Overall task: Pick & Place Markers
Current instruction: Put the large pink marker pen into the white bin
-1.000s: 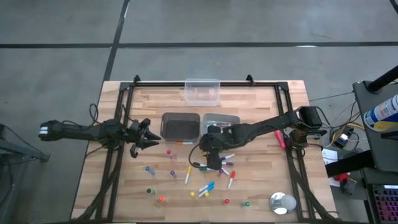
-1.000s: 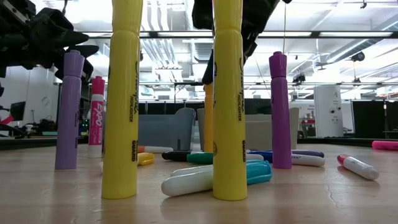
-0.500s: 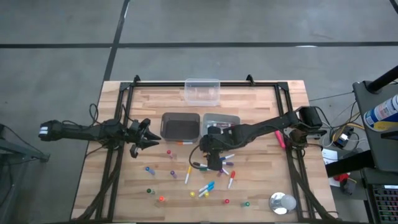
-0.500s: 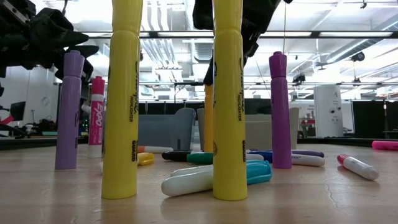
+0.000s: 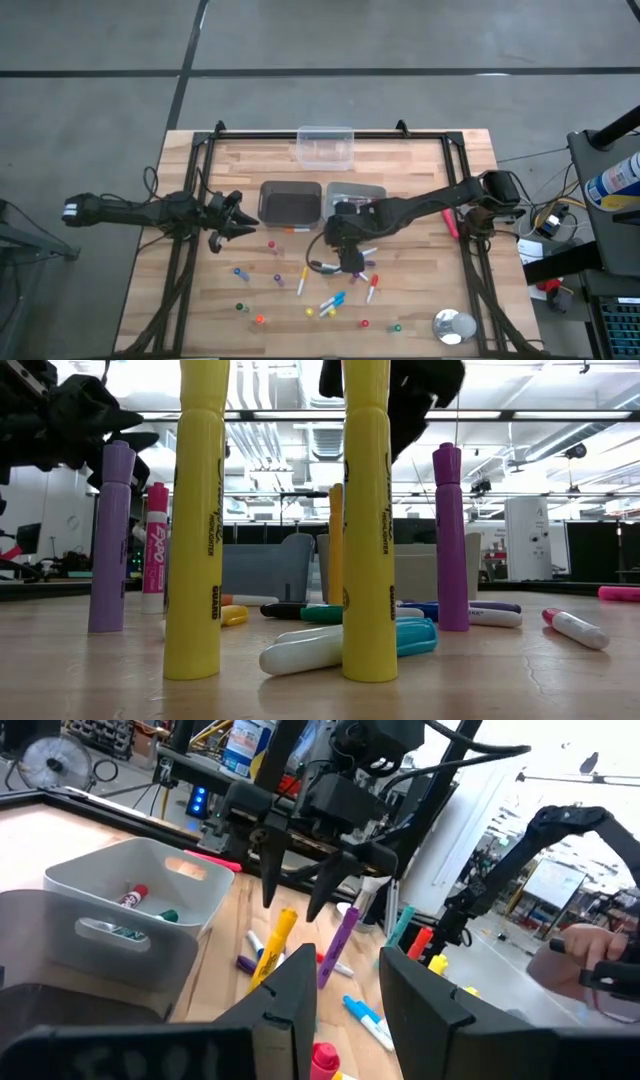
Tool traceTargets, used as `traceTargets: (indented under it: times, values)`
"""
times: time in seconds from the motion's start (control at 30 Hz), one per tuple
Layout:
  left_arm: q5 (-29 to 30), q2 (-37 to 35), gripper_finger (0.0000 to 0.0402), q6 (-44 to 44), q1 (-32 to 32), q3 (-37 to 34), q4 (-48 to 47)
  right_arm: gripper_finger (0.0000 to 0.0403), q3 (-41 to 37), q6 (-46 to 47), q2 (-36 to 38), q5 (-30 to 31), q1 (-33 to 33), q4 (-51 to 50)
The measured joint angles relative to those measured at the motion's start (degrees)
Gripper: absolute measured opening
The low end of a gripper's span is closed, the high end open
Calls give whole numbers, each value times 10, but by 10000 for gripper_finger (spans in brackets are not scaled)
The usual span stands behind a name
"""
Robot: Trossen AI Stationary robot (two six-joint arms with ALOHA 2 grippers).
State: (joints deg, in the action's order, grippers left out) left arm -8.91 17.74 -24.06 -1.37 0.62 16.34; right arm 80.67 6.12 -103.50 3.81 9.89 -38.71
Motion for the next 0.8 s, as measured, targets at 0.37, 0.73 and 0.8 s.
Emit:
traceTargets:
  times: [0.37,0.73,0.8]
  values:
    - [0,0,105,-13,0,7,93,219,94,-5,0,1,0,-188]
    - [20,0,105,95,0,38,123,219,139,-79,1,6,-24,-209]
    - [33,0,105,114,0,46,126,219,144,-82,2,6,-32,-208]
